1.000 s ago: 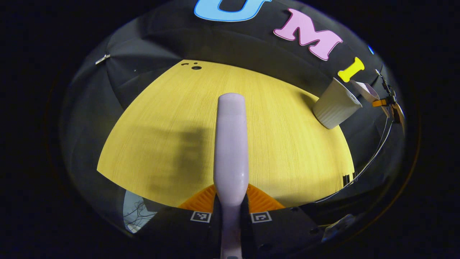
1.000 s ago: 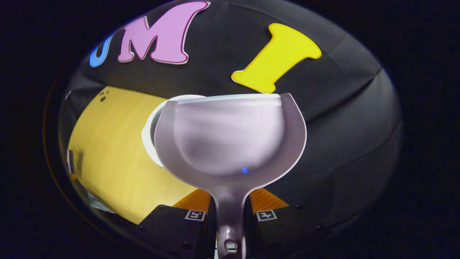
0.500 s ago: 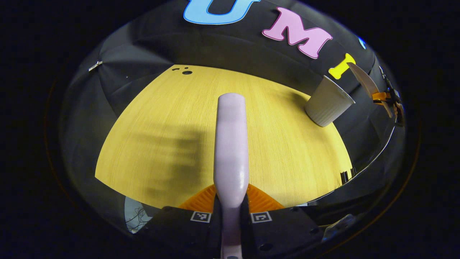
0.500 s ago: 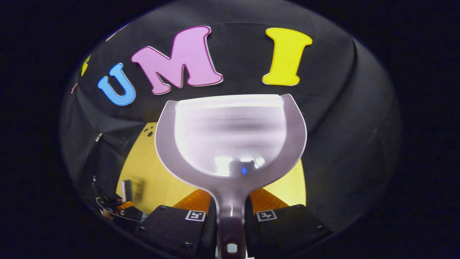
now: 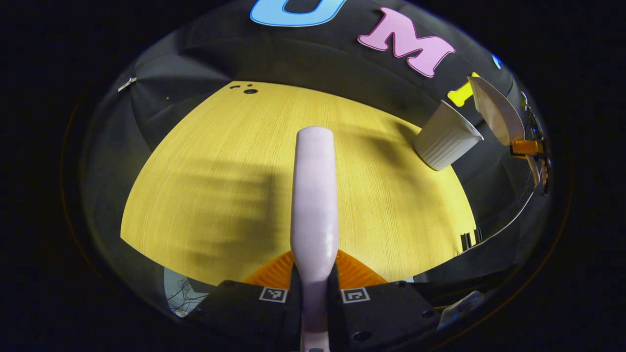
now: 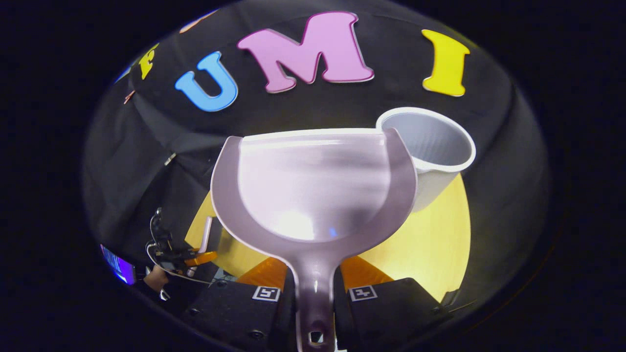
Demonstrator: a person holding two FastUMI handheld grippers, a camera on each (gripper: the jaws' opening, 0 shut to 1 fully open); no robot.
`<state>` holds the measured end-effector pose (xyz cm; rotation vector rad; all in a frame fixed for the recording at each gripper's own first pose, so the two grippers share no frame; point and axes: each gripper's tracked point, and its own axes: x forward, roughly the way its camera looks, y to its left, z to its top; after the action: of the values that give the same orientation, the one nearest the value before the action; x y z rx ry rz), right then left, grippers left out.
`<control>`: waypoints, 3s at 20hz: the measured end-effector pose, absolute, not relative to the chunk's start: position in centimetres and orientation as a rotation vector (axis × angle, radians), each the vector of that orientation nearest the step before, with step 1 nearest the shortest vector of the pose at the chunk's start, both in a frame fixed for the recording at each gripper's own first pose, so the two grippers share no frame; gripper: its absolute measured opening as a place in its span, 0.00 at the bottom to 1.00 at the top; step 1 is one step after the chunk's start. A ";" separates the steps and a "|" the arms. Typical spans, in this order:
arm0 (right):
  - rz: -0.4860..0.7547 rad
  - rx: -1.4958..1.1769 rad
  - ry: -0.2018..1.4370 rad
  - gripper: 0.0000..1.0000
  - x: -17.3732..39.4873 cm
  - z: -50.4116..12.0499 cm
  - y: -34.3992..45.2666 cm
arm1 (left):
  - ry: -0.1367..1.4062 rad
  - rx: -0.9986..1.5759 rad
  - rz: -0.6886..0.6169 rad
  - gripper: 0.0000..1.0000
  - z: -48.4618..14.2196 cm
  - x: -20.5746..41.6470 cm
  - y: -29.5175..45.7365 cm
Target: Pick up the small broom and dustpan from the desktop, sweep the trash into the dustpan with the broom, and then empty the trash into the garbage bin.
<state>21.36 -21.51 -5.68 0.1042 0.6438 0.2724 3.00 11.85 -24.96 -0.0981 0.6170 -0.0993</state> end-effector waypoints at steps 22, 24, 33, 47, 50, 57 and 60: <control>0.155 0.087 0.997 0.36 25.0 -24.6 -21.0 | 0.867 0.027 -0.011 0.25 -29.6 10.4 12.3; 0.145 0.079 1.015 0.36 25.3 -25.1 -21.1 | 0.890 0.057 0.002 0.25 -30.0 10.7 12.0; 0.135 0.022 1.015 0.39 24.9 -25.8 -21.0 | 0.957 0.154 0.035 0.29 -31.2 10.9 10.9; 0.096 0.064 0.790 1.00 25.5 -20.5 -21.5 | 0.703 0.124 0.010 0.97 -24.5 9.4 8.5; 0.044 0.019 0.647 0.99 25.8 -16.6 -23.0 | 0.547 0.187 -0.012 0.97 -19.7 8.2 7.3; 0.020 -0.077 0.313 1.00 23.3 -2.3 -23.4 | 0.093 0.254 -0.076 0.96 -6.4 1.5 2.2; 0.026 -0.077 0.130 0.99 20.1 4.4 -22.1 | -0.034 0.235 -0.085 0.96 -3.7 -2.3 1.3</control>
<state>20.08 -22.05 4.40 -0.0774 0.1296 0.0262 -2.33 1.26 -3.74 0.2355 -0.0336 -0.0848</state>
